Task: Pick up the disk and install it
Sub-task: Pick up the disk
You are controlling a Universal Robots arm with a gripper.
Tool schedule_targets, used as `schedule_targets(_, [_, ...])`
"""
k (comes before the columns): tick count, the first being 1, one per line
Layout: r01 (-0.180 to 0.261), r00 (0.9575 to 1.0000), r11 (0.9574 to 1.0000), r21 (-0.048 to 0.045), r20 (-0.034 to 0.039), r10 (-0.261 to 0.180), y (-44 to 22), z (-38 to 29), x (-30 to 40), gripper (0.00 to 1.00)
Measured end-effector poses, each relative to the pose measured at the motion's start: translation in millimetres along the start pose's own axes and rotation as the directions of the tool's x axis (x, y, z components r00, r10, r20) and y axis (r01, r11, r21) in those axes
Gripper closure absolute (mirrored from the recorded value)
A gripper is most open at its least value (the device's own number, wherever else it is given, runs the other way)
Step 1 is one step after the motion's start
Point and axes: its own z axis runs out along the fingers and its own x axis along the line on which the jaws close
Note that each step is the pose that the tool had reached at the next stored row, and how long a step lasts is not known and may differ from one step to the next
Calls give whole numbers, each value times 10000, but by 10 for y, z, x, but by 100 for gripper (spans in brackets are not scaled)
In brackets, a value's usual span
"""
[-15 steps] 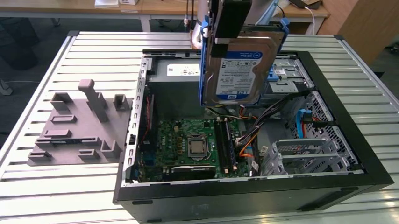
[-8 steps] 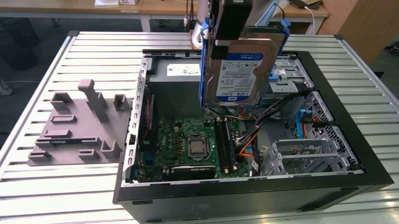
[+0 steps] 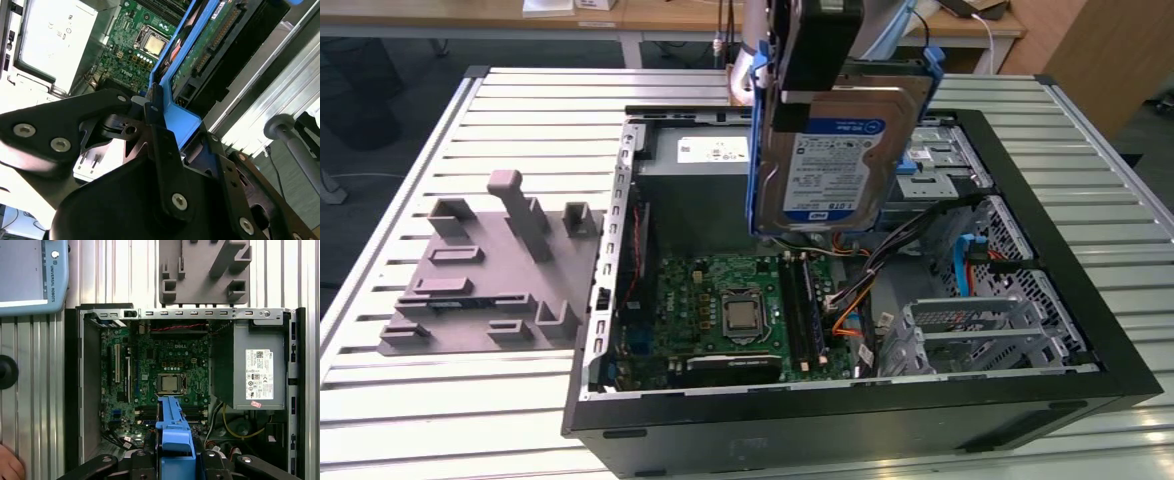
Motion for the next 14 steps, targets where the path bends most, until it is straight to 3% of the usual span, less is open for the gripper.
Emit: schedule_targets(14, [0, 10000, 10000, 0, 0, 0, -3, 8, 100, 64])
